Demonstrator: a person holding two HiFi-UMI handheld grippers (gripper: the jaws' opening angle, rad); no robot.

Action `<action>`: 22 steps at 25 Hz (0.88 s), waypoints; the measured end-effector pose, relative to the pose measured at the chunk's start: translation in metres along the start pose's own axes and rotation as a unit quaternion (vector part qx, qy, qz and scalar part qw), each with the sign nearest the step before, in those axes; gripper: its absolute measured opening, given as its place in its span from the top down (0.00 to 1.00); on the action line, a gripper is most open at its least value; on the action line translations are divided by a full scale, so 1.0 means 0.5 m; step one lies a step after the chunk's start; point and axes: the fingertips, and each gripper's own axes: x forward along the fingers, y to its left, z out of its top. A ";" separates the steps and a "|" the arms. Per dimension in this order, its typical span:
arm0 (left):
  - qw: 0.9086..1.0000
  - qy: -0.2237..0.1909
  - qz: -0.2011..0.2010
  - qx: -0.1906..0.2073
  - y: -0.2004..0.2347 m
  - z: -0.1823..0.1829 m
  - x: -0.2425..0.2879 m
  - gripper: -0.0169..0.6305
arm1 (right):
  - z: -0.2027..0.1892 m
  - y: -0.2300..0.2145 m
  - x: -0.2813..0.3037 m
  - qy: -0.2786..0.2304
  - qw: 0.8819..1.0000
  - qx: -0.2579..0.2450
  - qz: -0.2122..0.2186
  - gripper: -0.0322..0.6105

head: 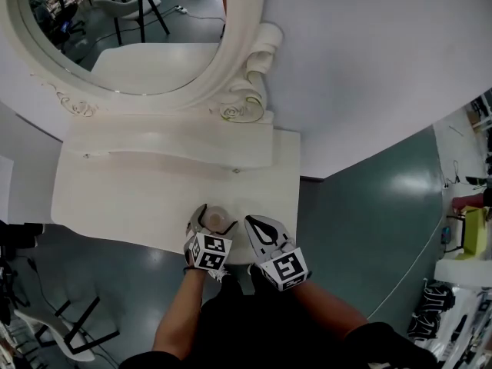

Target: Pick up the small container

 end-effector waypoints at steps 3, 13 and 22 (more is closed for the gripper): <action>1.000 0.002 -0.005 -0.002 0.001 0.004 0.004 0.28 | -0.011 -0.005 0.006 0.008 1.000 0.003 0.001 0.94; 1.000 -0.004 -0.010 0.006 0.001 0.008 0.004 0.33 | -0.036 -0.009 0.013 0.024 1.000 0.007 0.002 0.94; 1.000 -0.019 0.006 0.014 0.004 0.009 -0.002 0.35 | -0.042 -0.019 0.003 0.024 1.000 0.009 -0.006 0.94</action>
